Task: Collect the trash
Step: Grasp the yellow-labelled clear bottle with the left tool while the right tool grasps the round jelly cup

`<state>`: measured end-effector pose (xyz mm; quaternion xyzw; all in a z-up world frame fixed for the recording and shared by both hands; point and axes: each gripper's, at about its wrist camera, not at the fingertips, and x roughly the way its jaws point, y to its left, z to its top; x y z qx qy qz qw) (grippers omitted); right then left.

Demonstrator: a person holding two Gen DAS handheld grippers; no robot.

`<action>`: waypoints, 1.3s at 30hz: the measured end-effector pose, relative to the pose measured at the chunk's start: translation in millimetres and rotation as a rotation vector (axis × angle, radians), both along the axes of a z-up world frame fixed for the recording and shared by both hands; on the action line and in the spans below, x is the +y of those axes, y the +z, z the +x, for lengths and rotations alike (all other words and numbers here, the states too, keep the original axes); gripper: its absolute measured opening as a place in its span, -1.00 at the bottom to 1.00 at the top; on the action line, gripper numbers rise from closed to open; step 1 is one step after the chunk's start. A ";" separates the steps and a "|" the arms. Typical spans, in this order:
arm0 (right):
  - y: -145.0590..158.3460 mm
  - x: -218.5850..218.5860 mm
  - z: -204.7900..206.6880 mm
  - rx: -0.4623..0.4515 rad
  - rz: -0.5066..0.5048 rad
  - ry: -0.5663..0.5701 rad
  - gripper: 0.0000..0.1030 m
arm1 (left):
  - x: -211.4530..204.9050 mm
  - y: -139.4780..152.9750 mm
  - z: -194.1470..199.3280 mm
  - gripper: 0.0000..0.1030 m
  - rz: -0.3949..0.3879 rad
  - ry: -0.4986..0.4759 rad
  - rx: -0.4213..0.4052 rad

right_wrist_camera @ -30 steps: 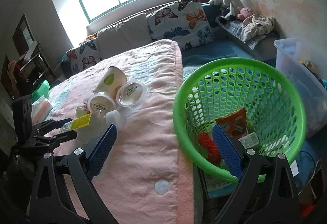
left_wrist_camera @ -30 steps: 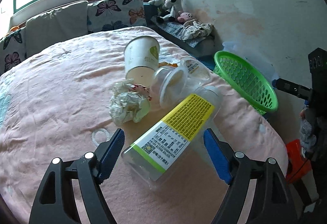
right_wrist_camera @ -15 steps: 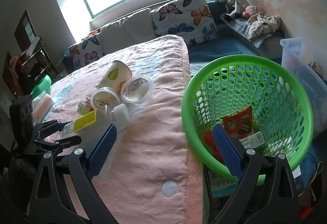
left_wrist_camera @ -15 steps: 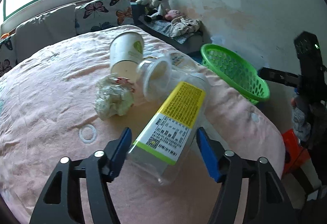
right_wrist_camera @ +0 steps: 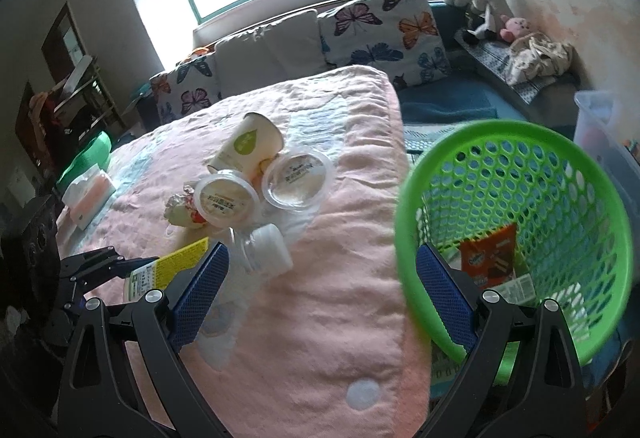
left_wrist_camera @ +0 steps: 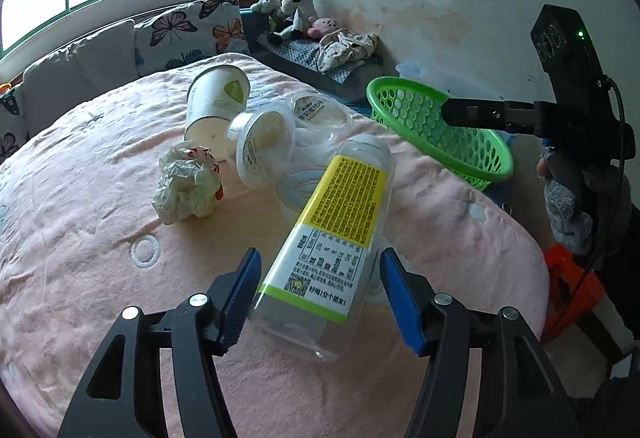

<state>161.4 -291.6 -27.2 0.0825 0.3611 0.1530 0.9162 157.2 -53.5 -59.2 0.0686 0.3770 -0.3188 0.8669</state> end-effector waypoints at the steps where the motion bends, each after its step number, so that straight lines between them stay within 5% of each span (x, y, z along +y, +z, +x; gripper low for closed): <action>1: 1.0 2.7 1.9 -0.001 -0.008 0.007 0.82 | -0.1 0.3 -0.1 0.09 -0.002 0.001 0.000; 14: -2.1 31.1 35.8 0.007 -0.022 0.088 0.69 | 27.2 44.5 -29.3 -0.12 -0.093 0.112 -0.072; 25: -26.8 57.7 71.3 0.049 -0.098 0.112 0.43 | 49.8 65.0 -27.1 -0.13 -0.126 0.194 -0.063; 39: -40.8 58.3 99.5 0.066 -0.142 0.103 0.39 | 64.1 79.8 -29.0 -0.14 -0.167 0.220 -0.077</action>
